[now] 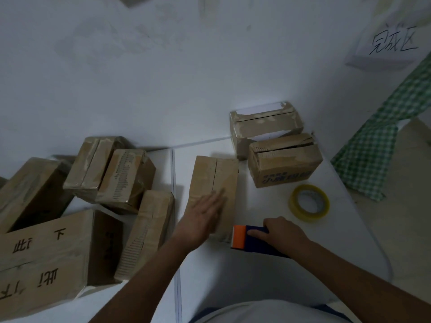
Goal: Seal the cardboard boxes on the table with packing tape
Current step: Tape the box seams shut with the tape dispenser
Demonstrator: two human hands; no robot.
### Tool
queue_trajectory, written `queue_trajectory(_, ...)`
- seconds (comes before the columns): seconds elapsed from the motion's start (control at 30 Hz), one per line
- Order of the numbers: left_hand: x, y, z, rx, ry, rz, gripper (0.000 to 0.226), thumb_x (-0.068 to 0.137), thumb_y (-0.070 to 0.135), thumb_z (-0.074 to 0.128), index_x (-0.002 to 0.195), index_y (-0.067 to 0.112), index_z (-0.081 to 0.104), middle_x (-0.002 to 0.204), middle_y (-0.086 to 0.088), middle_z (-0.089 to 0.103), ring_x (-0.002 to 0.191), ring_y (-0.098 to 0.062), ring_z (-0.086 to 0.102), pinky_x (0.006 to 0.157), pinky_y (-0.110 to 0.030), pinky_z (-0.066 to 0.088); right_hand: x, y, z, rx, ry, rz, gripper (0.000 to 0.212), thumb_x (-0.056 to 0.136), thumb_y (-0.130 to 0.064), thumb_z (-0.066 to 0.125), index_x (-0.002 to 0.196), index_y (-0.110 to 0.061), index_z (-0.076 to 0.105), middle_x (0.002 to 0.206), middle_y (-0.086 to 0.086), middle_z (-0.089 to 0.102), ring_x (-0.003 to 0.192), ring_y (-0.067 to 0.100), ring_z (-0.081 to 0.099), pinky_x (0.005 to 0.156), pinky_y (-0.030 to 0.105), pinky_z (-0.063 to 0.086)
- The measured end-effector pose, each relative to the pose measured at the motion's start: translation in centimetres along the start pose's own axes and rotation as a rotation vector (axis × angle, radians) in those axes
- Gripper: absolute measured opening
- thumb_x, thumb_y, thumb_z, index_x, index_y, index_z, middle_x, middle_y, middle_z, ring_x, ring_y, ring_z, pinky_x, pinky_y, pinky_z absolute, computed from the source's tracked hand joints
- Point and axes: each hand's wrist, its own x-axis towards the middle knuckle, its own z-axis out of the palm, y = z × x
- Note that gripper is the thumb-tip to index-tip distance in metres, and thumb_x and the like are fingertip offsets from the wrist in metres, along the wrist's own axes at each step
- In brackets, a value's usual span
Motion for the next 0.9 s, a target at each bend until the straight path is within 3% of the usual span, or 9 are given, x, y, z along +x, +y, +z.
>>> queue_trajectory(0.07, 1.0, -0.7, 1.6, 0.150, -0.132, 0.037, 0.056, 0.107, 0.043, 0.022, 0.156, 0.033, -0.004, 0.164, 0.010, -0.011, 0.151, -0.012, -0.014, 0.124, -0.040, -0.004, -0.1, 0.0, 0.0, 0.003, 0.008, 0.004, 0.057, 0.084, -0.076, 0.041, 0.076, -0.020, 0.048, 0.071, -0.004, 0.046, 0.065, 0.015, 0.050, 0.050, 0.026, 0.032)
queue_trajectory(0.13, 1.0, -1.8, 3.0, 0.254, -0.167, 0.031, 0.057, 0.104, 0.054, 0.008, 0.155, 0.035, -0.010, 0.163, 0.012, -0.016, 0.149, -0.012, -0.021, 0.122, -0.045, -0.011, -0.2, 0.1, 0.1, 0.018, 0.011, 0.016, 0.057, 0.083, -0.077, 0.042, 0.078, -0.020, 0.050, 0.071, -0.005, 0.046, 0.064, 0.013, 0.049, 0.051, 0.025, 0.033)
queue_trajectory(0.3, 0.7, -2.8, 4.8, 0.291, -0.113, 0.035, 0.058, 0.105, 0.052, 0.019, 0.158, 0.033, 0.005, 0.166, 0.010, -0.001, 0.153, -0.016, -0.002, 0.119, -0.048, 0.003, -0.8, 1.0, -0.2, 0.038, 0.001, -0.003, 0.055, 0.083, -0.077, 0.041, 0.074, -0.023, 0.046, 0.070, -0.006, 0.046, 0.060, 0.009, 0.046, 0.050, 0.024, 0.031)
queue_trajectory(0.53, 0.7, -2.9, 4.7, 0.270, -0.119, 0.033, 0.058, 0.104, 0.055, 0.013, 0.158, 0.033, 0.007, 0.166, 0.011, -0.001, 0.153, -0.014, -0.002, 0.120, -0.048, 0.003, -1.8, 3.4, -0.7, -0.009, 0.015, -0.036, 0.056, 0.084, -0.078, 0.035, 0.068, -0.025, 0.040, 0.066, -0.006, 0.043, 0.056, 0.007, 0.041, 0.048, 0.025, 0.028)
queue_trajectory(0.77, 0.8, -2.8, 4.5, 0.270, -0.128, 0.029, 0.058, 0.103, 0.055, 0.010, 0.157, 0.034, 0.006, 0.165, 0.012, -0.001, 0.152, -0.013, -0.004, 0.121, -0.047, 0.002, -1.7, 3.7, -0.5, -0.171, 0.077, -0.072, 0.059, 0.086, -0.077, 0.030, 0.084, -0.020, 0.043, 0.067, -0.005, 0.038, 0.056, 0.012, 0.040, 0.048, 0.028, 0.030)
queue_trajectory(0.9, 0.7, -2.6, 4.3, 0.253, -0.113, 0.041, 0.058, 0.104, 0.054, 0.014, 0.157, 0.031, 0.015, 0.165, 0.009, 0.009, 0.153, -0.016, 0.005, 0.120, -0.047, 0.006, -2.4, 4.6, -0.1, -0.184, 0.092, -0.091, 0.056, 0.086, -0.076, 0.030, 0.085, -0.021, 0.040, 0.069, -0.005, 0.040, 0.063, 0.016, 0.046, 0.049, 0.029, 0.031)
